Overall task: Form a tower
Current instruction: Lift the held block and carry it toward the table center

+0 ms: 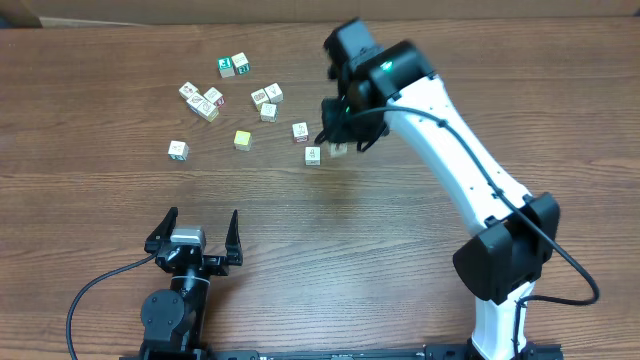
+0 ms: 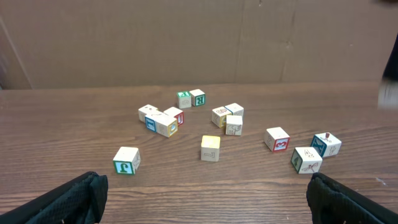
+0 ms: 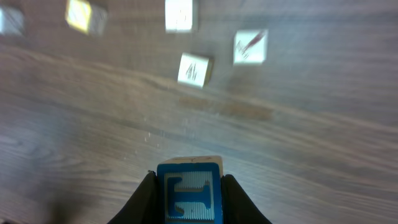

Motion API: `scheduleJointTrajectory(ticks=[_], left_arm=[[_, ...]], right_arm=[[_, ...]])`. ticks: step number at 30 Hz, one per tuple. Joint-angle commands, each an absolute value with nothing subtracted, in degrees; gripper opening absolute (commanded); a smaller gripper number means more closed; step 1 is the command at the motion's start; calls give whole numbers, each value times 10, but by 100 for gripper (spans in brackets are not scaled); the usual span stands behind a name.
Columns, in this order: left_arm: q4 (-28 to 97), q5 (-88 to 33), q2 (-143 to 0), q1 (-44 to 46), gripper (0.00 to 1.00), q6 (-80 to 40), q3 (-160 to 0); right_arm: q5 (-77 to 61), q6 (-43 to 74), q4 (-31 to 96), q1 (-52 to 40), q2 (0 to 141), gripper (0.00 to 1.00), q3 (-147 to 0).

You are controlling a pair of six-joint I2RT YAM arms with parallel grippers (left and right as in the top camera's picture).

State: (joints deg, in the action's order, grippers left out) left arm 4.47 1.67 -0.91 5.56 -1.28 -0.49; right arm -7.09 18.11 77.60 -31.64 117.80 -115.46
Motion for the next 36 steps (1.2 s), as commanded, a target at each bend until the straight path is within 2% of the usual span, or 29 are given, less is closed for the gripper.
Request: scheduleJointTrajectory(ticks=[1, 5, 14, 26, 36], left_arm=[[43, 10, -3, 52, 100, -4, -3], [43, 10, -3, 52, 100, -4, -3], [43, 10, -3, 52, 99, -4, -3], [43, 10, -3, 52, 99, -4, -3], [43, 10, -3, 52, 100, -4, -3]], right_arm=[[-78, 203, 747, -335, 1184, 20, -1107], [-76, 225, 682, -356, 1184, 24, -1040], [-61, 254, 525, -386, 1184, 23, -914], [4, 333, 515, -396, 1188, 22, -900], [49, 333, 507, -433, 1188, 23, -900]])
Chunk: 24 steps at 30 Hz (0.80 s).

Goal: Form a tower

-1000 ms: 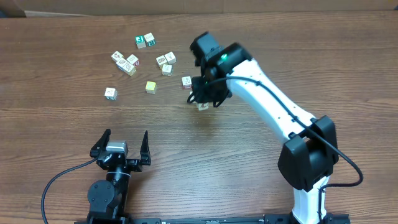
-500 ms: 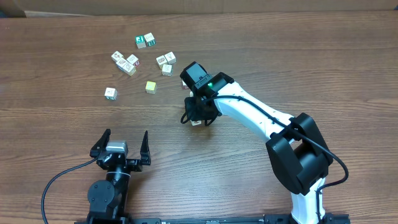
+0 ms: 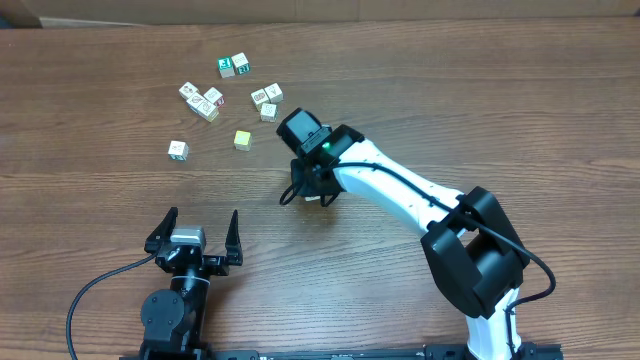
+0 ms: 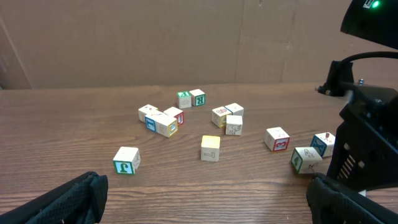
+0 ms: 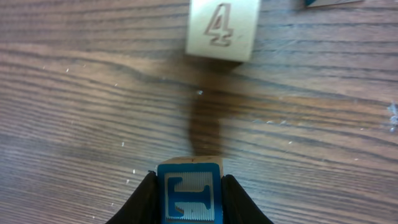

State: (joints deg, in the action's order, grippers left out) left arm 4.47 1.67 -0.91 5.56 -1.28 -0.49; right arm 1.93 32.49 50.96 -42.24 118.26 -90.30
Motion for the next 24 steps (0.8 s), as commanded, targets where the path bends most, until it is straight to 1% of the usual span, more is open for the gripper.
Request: scheduleJointTrajectory(ticks=[1, 4, 24], left_arm=[[43, 10, -3, 52, 99, -4, -3], [43, 10, -3, 52, 100, -4, -3], [43, 10, -3, 52, 99, -4, -3]], right_arm=[[52, 339, 508, -437, 1188, 23, -900], [56, 357, 511, -444, 1188, 23, -900], [73, 373, 516, -445, 1188, 23, -900]])
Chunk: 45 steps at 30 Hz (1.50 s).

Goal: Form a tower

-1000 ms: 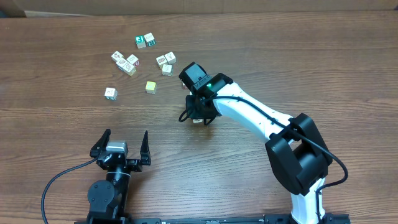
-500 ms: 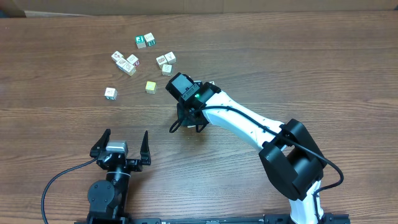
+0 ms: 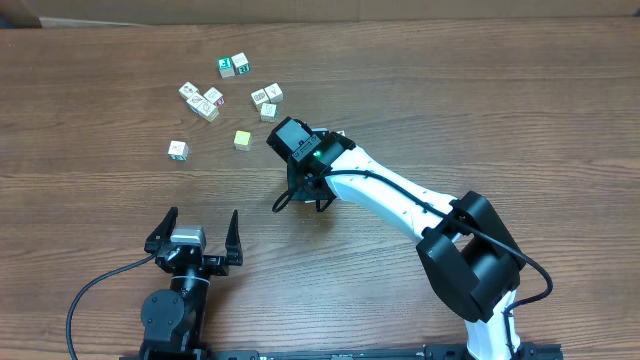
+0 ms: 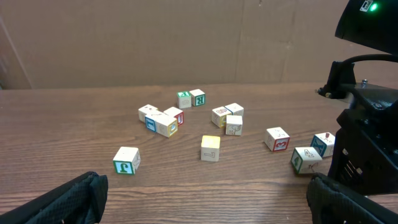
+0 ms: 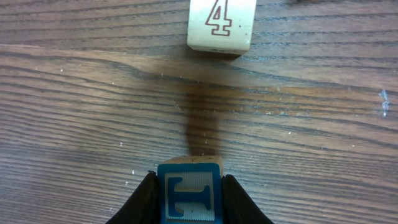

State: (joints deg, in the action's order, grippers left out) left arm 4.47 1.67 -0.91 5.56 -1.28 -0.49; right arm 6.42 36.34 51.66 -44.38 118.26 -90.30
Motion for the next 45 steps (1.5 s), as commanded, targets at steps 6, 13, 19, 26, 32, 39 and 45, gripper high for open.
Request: scheduleJointTrajectory(ticks=[6, 13, 19, 26, 32, 39, 45], left_arm=[[43, 10, -3, 52, 100, -4, -3], [43, 10, -3, 52, 100, -4, -3], [43, 10, -3, 52, 99, -4, -3], [43, 10, -3, 52, 100, -4, -3], [43, 10, -3, 52, 100, -4, -3], [43, 10, -3, 52, 100, -4, -3], [43, 10, -3, 52, 100, -4, -3]], right_arm=[[77, 373, 523, -445, 1193, 23, -900], [77, 373, 519, -444, 1197, 24, -900], [77, 373, 524, -445, 1197, 43, -899], [77, 373, 531, -445, 1198, 50, -899], [72, 427, 550, -448, 1198, 51, -899], [30, 437, 567, -454, 1198, 50, -899], [19, 437, 571, -454, 1198, 56, -899]])
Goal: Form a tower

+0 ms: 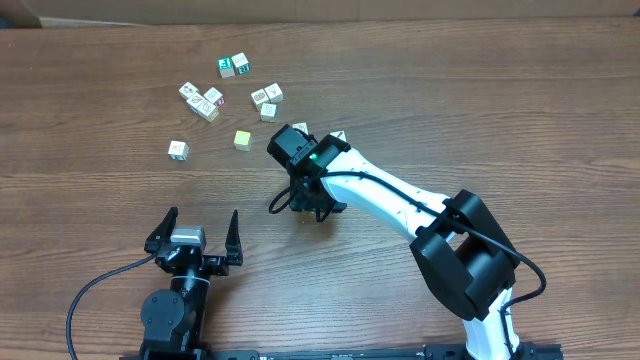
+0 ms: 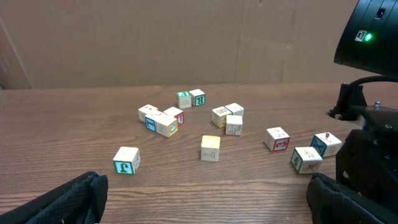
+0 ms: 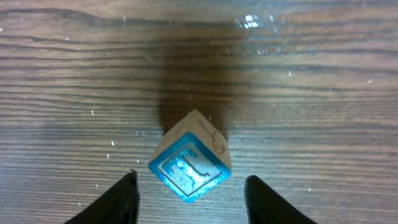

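Note:
A wooden block with a blue letter face (image 3: 191,163) lies on the table, turned cornerwise, free between the spread fingers (image 3: 121,200) of my right gripper (image 3: 193,202). That gripper is open and sits low over the table's middle (image 1: 305,205); from overhead it hides the block. More lettered blocks are scattered at the back left (image 1: 232,96): a yellow one (image 2: 210,148), a green-lettered one (image 2: 126,160), a red-numbered one (image 2: 277,139). My left gripper (image 1: 196,240) rests open at the front edge, far from every block.
The right arm (image 2: 373,124) fills the right side of the left wrist view, just beside two blocks (image 2: 315,152). A brown cardboard wall (image 2: 186,43) stands behind the table. The table (image 1: 520,100) is dark wood.
My right gripper has opened and let go of the blue-faced block, which now lies on the table turned cornerwise. The block numbered 4 is gone from the right wrist view.
My right gripper held the blue-faced block near the scattered blocks at the back. Then it was lower and nearer the middle of the table, still shut on it, with a block numbered 4 ahead. Now the block lies released on bare wood. The left arm stayed still.

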Motion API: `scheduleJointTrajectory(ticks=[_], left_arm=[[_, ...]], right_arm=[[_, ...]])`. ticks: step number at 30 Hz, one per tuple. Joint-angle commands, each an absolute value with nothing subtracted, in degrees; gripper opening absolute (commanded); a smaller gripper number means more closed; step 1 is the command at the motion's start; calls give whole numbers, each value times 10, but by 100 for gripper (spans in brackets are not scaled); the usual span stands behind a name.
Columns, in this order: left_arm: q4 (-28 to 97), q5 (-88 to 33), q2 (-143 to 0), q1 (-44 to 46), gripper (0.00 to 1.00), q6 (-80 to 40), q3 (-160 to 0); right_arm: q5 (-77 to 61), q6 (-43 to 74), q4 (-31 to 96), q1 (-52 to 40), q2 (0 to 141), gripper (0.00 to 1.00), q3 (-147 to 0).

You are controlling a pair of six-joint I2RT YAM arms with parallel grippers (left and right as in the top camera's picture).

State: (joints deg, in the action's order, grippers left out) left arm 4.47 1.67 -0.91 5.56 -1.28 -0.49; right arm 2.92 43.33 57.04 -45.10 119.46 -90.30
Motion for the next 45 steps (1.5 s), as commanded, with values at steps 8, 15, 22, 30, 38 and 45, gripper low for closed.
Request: scheduleJointTrajectory(ticks=[8, 15, 22, 30, 38, 45], left_arm=[[43, 10, -3, 52, 100, -4, -3], [43, 10, -3, 52, 100, -4, -3], [43, 10, -3, 52, 100, -4, -3], [43, 10, -3, 52, 100, -4, -3], [43, 10, -3, 52, 99, -4, -3], [43, 10, -3, 52, 100, -4, -3]], right_arm=[[28, 483, 538, -453, 1198, 100, -899], [29, 537, 551, -453, 1198, 75, -899], [29, 592, 521, -453, 1198, 53, -867], [29, 592, 450, -453, 1198, 52, -831], [29, 552, 456, -446, 1198, 46, -831], [29, 434, 461, -439, 1198, 36, -831]])
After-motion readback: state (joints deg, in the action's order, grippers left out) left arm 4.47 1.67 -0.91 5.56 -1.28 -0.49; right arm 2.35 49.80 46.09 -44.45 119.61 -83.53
